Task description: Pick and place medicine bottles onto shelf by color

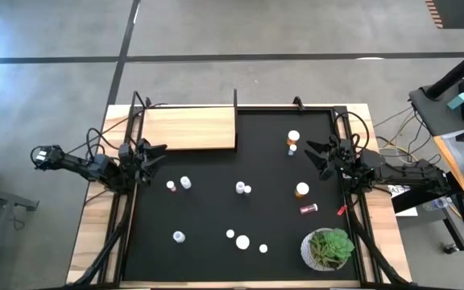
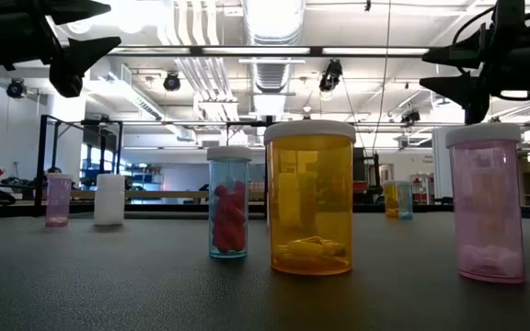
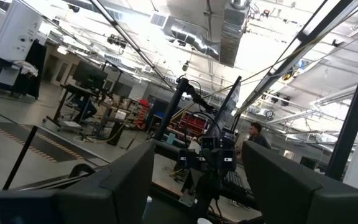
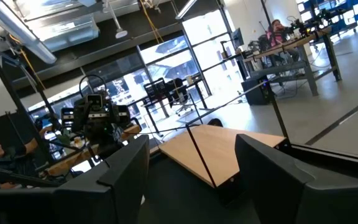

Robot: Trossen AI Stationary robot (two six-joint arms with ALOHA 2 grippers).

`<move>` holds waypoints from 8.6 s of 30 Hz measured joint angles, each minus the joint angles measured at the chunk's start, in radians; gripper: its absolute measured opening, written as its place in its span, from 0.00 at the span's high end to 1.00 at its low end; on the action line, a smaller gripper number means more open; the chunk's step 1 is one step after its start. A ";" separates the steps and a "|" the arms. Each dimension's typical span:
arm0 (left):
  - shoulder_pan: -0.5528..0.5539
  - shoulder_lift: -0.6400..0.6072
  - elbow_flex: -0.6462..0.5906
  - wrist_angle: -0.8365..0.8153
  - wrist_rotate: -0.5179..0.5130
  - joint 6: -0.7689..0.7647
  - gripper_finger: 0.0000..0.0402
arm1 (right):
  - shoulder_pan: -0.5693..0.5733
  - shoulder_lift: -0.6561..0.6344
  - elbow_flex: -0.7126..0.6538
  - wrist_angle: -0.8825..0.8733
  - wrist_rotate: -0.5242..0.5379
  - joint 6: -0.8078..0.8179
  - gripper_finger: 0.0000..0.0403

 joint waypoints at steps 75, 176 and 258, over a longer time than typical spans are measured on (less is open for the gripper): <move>0.000 0.000 0.000 0.000 0.000 0.000 0.43 | -0.240 0.881 1.056 -1.172 0.264 0.933 0.43; 0.000 0.000 0.000 0.000 0.000 0.000 0.43 | -0.450 1.562 1.591 -1.486 -0.282 0.645 0.53; 0.000 0.007 0.000 -0.001 0.000 0.000 0.43 | 0.021 2.294 2.340 -1.594 -0.237 0.913 0.43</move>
